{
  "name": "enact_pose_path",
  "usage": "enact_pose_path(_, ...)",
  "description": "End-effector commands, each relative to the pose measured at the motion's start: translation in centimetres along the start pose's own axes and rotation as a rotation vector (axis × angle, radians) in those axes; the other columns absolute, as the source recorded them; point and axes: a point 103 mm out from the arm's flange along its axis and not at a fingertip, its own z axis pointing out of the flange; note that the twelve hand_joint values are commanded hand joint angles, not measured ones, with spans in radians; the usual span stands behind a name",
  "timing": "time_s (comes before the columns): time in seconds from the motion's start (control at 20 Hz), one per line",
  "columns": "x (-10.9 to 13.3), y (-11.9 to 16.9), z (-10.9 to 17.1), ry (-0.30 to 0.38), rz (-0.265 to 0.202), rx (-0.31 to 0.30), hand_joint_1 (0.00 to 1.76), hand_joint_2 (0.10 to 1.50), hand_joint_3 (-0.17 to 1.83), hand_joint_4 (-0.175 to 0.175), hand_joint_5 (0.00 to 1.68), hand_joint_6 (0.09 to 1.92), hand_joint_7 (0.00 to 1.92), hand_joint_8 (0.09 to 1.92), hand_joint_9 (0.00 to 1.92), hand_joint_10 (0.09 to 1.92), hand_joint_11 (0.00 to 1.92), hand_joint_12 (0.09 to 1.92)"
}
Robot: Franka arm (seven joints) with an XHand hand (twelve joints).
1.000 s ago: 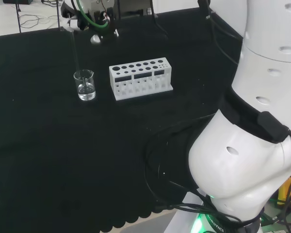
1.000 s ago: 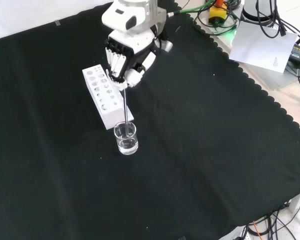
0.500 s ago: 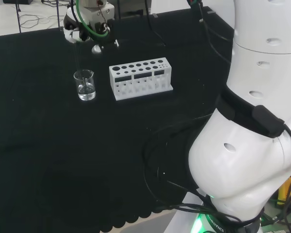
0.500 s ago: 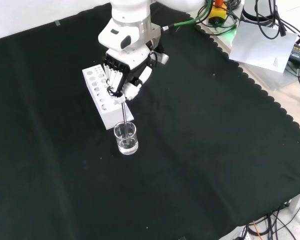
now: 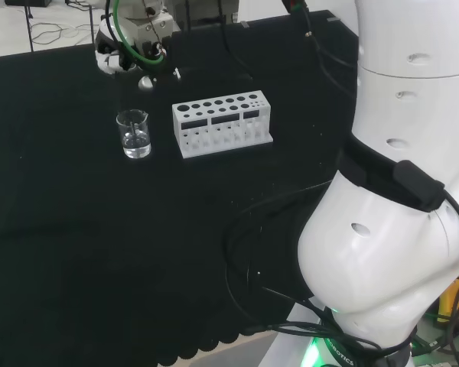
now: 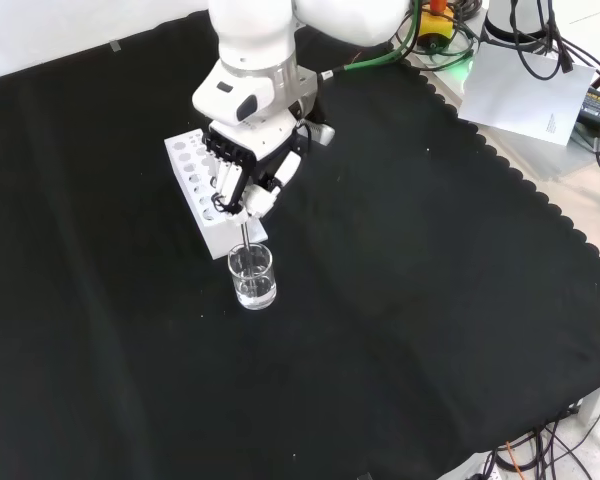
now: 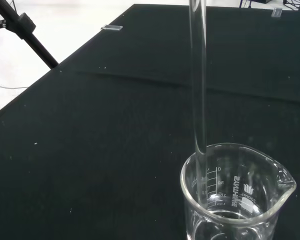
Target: Stir in the beaker to the left of the white test tube rack with the glass rod.
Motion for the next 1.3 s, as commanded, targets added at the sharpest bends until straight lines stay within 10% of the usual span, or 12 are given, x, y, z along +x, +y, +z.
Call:
enact_pose_path(0.05,-0.3,-0.6,-0.1,0.014,0.005,0.003,1.28,1.13,-0.03,-0.175,0.94,0.79,1.04,1.23,1.47,1.07,1.58,0.77)
enact_pose_path(0.6,-4.4,-2.5,-1.3,-0.007,0.067,-0.002,1.28,1.13,-0.03,-0.175,0.94,0.79,1.04,1.23,1.47,1.06,1.58,0.77)
enact_pose_path(1.3,-1.9,-4.7,-1.2,-0.009,0.046,0.014,1.28,1.13,-0.02,-0.175,0.94,0.79,1.04,1.23,1.48,1.06,1.58,0.77)
